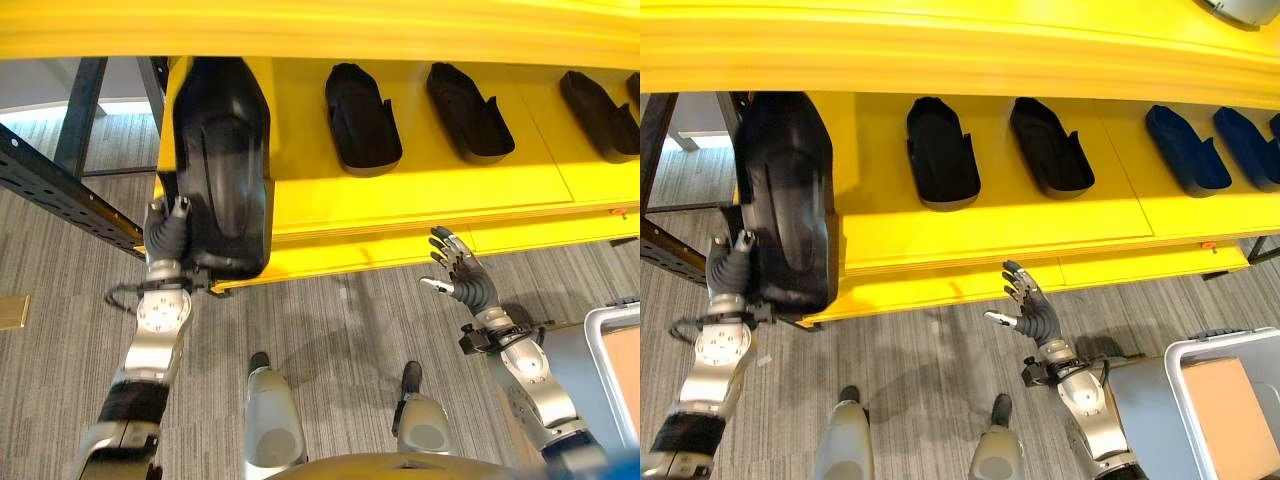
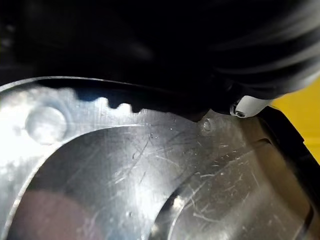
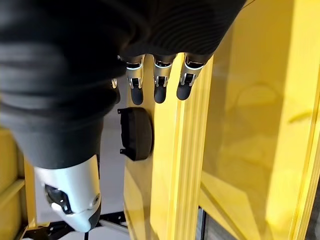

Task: Move parts from the plastic box to the shelf.

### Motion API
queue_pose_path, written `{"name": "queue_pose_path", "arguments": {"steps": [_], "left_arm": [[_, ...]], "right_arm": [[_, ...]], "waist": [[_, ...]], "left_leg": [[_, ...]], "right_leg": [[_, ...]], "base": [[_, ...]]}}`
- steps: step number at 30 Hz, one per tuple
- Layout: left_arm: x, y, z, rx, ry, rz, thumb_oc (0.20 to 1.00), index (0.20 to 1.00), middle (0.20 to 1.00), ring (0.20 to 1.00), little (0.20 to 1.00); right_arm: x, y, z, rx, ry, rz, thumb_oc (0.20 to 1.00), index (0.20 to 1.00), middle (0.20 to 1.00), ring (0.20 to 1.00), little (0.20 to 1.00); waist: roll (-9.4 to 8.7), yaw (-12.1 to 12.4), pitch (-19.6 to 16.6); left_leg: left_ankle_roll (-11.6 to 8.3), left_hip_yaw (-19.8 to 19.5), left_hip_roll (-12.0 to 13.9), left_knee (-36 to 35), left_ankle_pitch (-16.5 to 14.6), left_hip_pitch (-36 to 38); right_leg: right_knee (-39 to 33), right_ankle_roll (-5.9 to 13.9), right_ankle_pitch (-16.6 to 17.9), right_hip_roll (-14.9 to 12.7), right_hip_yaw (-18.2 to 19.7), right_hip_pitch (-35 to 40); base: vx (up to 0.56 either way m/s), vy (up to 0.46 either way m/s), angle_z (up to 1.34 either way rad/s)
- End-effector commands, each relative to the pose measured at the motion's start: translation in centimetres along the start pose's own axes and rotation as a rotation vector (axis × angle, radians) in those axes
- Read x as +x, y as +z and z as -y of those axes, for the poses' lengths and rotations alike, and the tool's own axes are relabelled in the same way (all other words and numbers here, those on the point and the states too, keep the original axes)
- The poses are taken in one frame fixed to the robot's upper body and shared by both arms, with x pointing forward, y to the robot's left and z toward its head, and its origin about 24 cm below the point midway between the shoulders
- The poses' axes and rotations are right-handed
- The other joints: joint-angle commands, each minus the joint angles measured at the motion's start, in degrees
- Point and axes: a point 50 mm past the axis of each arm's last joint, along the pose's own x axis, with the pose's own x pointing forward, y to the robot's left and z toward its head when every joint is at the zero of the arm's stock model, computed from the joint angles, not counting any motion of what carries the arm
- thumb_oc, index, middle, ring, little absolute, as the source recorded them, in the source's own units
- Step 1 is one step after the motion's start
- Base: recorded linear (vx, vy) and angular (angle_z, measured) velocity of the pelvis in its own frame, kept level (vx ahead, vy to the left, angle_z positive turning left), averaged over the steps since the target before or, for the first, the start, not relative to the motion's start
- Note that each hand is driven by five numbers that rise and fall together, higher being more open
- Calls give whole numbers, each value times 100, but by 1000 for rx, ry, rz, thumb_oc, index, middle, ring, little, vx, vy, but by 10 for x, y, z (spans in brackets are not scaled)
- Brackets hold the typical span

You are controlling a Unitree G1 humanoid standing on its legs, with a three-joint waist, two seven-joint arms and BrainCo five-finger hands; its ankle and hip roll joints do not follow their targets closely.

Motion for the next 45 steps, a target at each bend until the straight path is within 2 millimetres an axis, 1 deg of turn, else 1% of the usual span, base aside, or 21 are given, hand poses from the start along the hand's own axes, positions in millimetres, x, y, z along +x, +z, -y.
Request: {"name": "queue_pose_path", "arguments": {"steps": [1,4,7,11,12,14,16,17,20,21,27,32,33,35,36,39,43,45], "left_arm": [[27,33,-6,-51,117,159,200,200,200,200,200],[45,54,3,-99,143,219,200,200,200,200,200],[61,69,10,-99,142,253,200,200,200,200,200],[81,80,13,-88,145,257,200,200,200,200,200],[86,80,11,-79,154,240,200,200,200,200,200],[98,86,10,-49,151,234,200,200,200,200,200],[105,87,6,-26,151,221,200,200,200,200,200],[112,85,3,-13,153,183,200,200,200,200,200],[116,86,2,-23,154,168,200,200,200,200,200],[121,86,-2,-20,173,147,200,200,200,200,200],[133,86,-14,-57,219,84,200,200,200,200,200],[137,81,-21,-105,247,24,200,200,200,200,200],[138,81,-20,-110,246,18,200,200,200,200,200],[139,78,-19,-149,254,-10,200,200,200,200,200],[140,78,-20,-151,254,-18,200,200,200,200,200],[144,77,-22,-33,227,-50,200,200,200,200,200],[147,79,-19,40,203,-58,200,200,200,200,200],[149,80,-20,54,208,-59,200,200,200,200,200]], "right_arm": [[1,15,2,-11,31,75,1000,1000,1000,1000,1000],[3,16,-2,-8,49,74,1000,1000,1000,1000,1000],[5,16,-4,-6,56,75,1000,1000,1000,1000,1000],[6,16,-7,-4,82,71,1000,1000,1000,1000,1000],[6,16,-8,-4,89,69,1000,1000,1000,1000,1000],[6,16,-10,0,100,69,1000,1000,1000,1000,1000],[6,15,-10,-1,107,66,1000,1000,1000,1000,1000],[5,15,-10,-3,115,60,1000,1000,1000,1000,1000],[6,15,-10,0,114,62,1000,1000,1000,1000,1000],[7,16,-11,3,119,65,1000,1000,1000,1000,1000],[7,16,-11,2,126,61,1000,1000,1000,1000,1000],[6,17,-11,4,137,55,1000,1000,1000,1000,1000],[6,16,-11,2,137,52,1000,1000,1000,1000,1000],[6,16,-10,-2,134,52,1000,1000,1000,1000,1000],[5,15,-10,-1,133,47,1000,1000,1000,1000,1000],[5,15,-8,6,137,44,1000,1000,1000,1000,1000],[4,15,-8,7,143,40,1000,1000,1000,1000,1000],[4,15,-8,6,147,40,1000,1000,1000,1000,1000]], "waist": [[-43,-67,-323],[-63,-123,-295],[-78,-157,-263],[-80,-219,-247],[-73,-242,-238],[-70,-281,-192],[-63,-298,-171],[-54,-328,-145],[-52,-339,-128],[-54,-358,-109],[-56,-373,-69],[-84,-377,-63],[-80,-369,-54],[-108,-386,-65],[-113,-381,-56],[-139,-430,-76],[-125,-461,-70],[-117,-474,-67]], "left_leg": [[28,168,271,-545,614,143],[21,108,279,-488,640,-6],[27,69,285,-433,659,-148],[22,31,294,-360,681,-301],[26,27,296,-353,692,-342],[20,9,301,-341,716,-432],[17,-13,325,-304,736,-530],[11,-35,340,-272,758,-616],[14,-63,347,-239,765,-692],[18,-71,346,-200,771,-760],[13,-101,373,-117,779,-956],[9,-158,399,-48,764,-1130],[2,-159,415,-17,725,-1129],[7,-170,410,-43,770,-1194],[-2,-178,423,-5,736,-1210],[2,-163,442,39,747,-1347],[2,-148,425,66,748,-1436],[7,-136,426,81,751,-1477]], "right_leg": [[1082,247,-349,-397,327,-260],[1139,247,-349,-381,346,-371],[1190,248,-337,-344,358,-494],[1231,241,-331,-336,377,-602],[1253,242,-328,-330,368,-636],[1263,247,-299,-322,385,-727],[1302,240,-305,-304,396,-810],[1328,230,-302,-285,401,-884],[1360,224,-305,-275,411,-955],[1391,217,-305,-275,415,-1007],[1426,216,-298,-255,410,-1155],[1445,212,-299,-225,406,-1272],[1473,215,-325,-216,417,-1274],[1441,210,-296,-209,422,-1314],[1465,209,-322,-201,437,-1330],[1449,202,-298,-182,461,-1451],[1439,202,-279,-200,493,-1529],[1459,199,-278,-196,504,-1587]], "base": [[-56,-14,4],[-39,-12,8],[-22,-11,2],[0,0,0],[0,0,0],[-41,0,4],[-42,-6,-1],[-31,-4,-3],[0,0,0],[-31,-7,0],[-6,-1,0],[-6,-3,3],[2,-4,3],[-3,-3,2],[0,0,0],[1,5,-2],[-1,4,-1],[-2,6,-3]]}}
